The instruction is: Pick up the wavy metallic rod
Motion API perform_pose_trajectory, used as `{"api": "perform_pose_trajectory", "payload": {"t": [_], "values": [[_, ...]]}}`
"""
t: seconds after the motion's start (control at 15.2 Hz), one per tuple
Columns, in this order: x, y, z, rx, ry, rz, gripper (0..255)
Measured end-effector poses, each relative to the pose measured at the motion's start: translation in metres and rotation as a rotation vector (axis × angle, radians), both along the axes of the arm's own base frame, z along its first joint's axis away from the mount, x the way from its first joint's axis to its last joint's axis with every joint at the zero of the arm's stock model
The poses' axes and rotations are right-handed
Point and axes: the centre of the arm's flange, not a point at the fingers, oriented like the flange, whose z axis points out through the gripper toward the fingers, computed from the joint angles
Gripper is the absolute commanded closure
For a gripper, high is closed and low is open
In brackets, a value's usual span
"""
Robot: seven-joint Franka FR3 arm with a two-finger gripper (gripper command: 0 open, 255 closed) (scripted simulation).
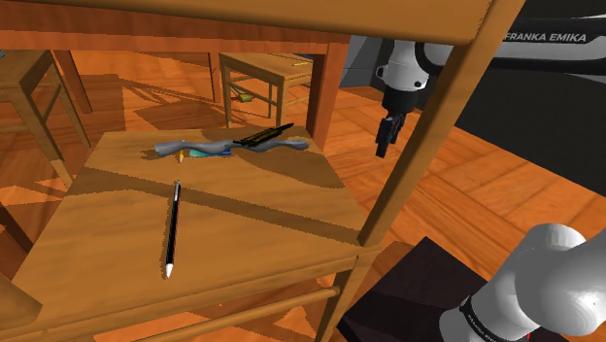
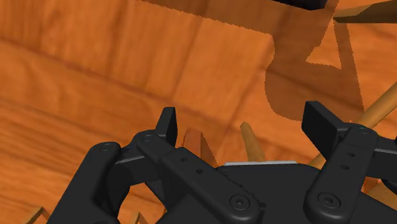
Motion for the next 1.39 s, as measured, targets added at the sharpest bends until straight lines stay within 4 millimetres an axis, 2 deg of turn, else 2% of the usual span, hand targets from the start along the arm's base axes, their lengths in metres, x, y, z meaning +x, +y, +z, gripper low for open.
{"api": "perform_pose_trajectory", "payload": {"t": [0.26, 0.53, 0.73, 1.12, 1.25, 1.39], "values": [[0.034, 0.038, 0.002, 0.004, -0.032, 0.123, 0], [0.062, 0.074, 0.014, 0.008, -0.065, 0.245, 0], [0.083, 0.108, 0.018, 0.011, -0.09, 0.337, 0], [0.11, 0.17, 0.031, 0.017, -0.139, 0.521, 0], [0.115, 0.199, 0.034, 0.02, -0.155, 0.582, 0], [0.12, 0.214, 0.043, 0.018, -0.165, 0.631, 0]]}}
